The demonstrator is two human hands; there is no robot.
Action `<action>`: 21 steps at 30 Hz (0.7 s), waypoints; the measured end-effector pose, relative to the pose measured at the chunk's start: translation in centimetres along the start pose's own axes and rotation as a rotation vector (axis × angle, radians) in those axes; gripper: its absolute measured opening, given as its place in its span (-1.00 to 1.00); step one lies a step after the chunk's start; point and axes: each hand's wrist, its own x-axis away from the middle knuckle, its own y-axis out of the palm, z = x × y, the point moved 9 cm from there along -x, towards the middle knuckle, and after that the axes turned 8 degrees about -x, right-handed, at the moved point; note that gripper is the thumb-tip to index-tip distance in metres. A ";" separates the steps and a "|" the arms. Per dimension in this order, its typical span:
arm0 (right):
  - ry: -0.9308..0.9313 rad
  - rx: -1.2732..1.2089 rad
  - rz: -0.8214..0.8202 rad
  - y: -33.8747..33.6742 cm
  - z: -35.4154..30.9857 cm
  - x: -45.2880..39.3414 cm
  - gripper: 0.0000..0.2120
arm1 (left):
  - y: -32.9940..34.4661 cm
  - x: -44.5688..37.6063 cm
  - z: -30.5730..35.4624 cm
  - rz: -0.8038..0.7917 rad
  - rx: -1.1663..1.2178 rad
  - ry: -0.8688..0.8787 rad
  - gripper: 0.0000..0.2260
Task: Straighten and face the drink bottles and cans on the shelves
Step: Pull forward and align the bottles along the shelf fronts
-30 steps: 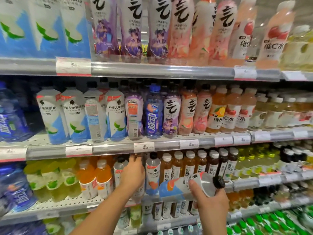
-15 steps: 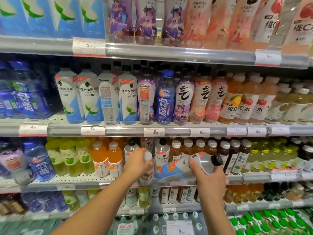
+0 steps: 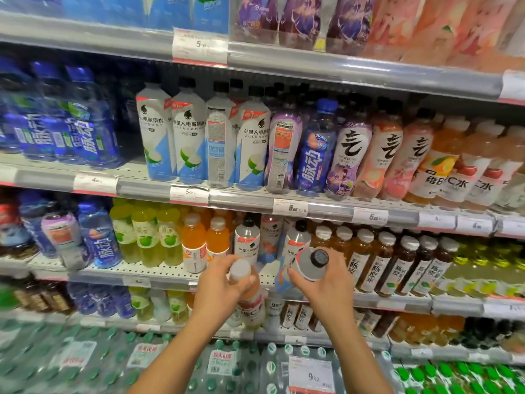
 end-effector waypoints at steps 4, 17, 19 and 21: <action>0.005 0.091 -0.134 4.5 -0.1 -2.4 -0.53 | -2.4 0.9 -0.7 0.029 -0.031 0.021 -0.65; 0.001 0.297 -0.198 12.2 0.6 -6.5 -0.26 | -5.0 3.0 -4.0 0.021 -0.091 -0.054 -0.61; 0.008 0.326 -0.199 12.5 0.3 -6.8 -0.30 | -4.8 3.1 -3.8 0.015 -0.086 -0.050 -0.61; -0.008 0.358 -0.199 12.5 0.1 -7.3 -0.42 | -4.6 3.1 -3.7 0.005 -0.075 -0.055 -0.62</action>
